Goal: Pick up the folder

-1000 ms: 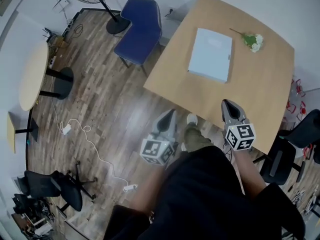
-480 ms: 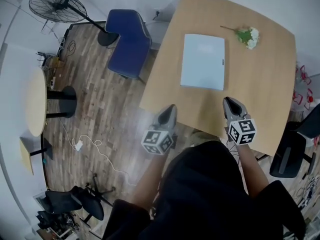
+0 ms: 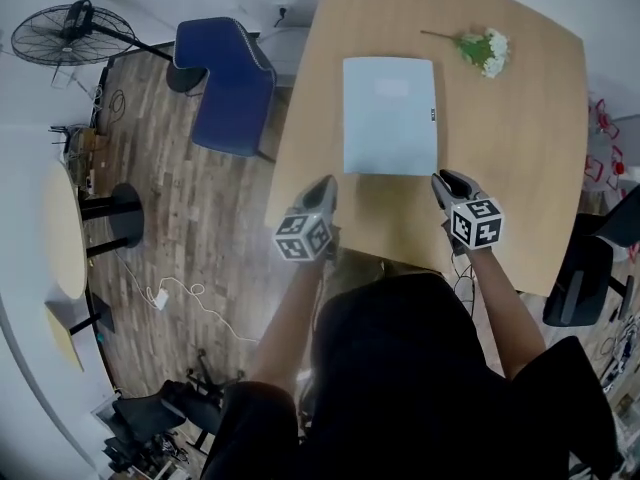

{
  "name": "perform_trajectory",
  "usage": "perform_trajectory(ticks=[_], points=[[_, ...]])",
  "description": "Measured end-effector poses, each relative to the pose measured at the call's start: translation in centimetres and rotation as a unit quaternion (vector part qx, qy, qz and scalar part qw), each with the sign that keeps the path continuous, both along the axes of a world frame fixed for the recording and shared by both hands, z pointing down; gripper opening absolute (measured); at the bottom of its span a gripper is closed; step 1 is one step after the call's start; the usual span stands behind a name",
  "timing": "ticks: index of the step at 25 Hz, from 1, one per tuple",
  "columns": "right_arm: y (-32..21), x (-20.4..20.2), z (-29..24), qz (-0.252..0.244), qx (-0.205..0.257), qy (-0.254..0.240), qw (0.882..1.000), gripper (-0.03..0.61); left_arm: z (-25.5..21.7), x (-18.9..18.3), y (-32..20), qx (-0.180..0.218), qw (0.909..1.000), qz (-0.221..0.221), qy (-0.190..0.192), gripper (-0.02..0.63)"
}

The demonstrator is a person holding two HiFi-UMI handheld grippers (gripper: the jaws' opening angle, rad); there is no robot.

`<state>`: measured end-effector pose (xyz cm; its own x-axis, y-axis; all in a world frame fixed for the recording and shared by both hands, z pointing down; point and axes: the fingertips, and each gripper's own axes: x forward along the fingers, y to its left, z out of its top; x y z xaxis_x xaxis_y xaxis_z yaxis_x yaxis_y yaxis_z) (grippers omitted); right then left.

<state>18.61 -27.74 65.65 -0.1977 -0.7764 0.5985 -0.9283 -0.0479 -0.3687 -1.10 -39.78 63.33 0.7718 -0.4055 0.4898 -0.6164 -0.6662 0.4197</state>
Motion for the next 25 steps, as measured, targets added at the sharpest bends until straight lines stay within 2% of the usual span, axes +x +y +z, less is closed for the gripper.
perform_trajectory(ticks=[2, 5, 8, 12, 16, 22, 25], points=[[-1.1, 0.4, 1.3, 0.002, -0.017, -0.003, 1.0, 0.092, 1.8, 0.6, -1.6, -0.012, 0.9998, 0.003, -0.013, 0.002], [-1.8, 0.8, 3.2, -0.008, -0.044, 0.024, 0.999, 0.12, 4.2, 1.6, -2.5, -0.04, 0.9987, 0.016, -0.028, 0.003], [-2.9, 2.1, 5.4, 0.009, -0.065, 0.017, 0.998, 0.146, 6.1, 3.1, -3.4, -0.07, 0.9969, 0.027, -0.024, 0.085], [-4.0, 3.9, 8.6, 0.057, -0.098, -0.034, 0.993, 0.192, 8.6, 4.7, -4.6, -0.108, 0.9936, 0.03, -0.011, 0.152], [-5.6, 4.6, 10.8, 0.088, -0.109, -0.104, 0.985, 0.233, 10.9, 6.3, -5.6, -0.17, 0.9846, 0.017, 0.038, 0.255], [-6.1, 4.6, 11.5, 0.091, -0.105, -0.154, 0.978, 0.256, 12.9, 7.4, -5.6, -0.197, 0.9794, 0.022, 0.038, 0.269], [-6.6, 4.6, 11.6, 0.082, -0.097, -0.159, 0.979, 0.265, 13.0, 7.7, -5.6, -0.208, 0.9765, 0.025, 0.049, 0.278]])
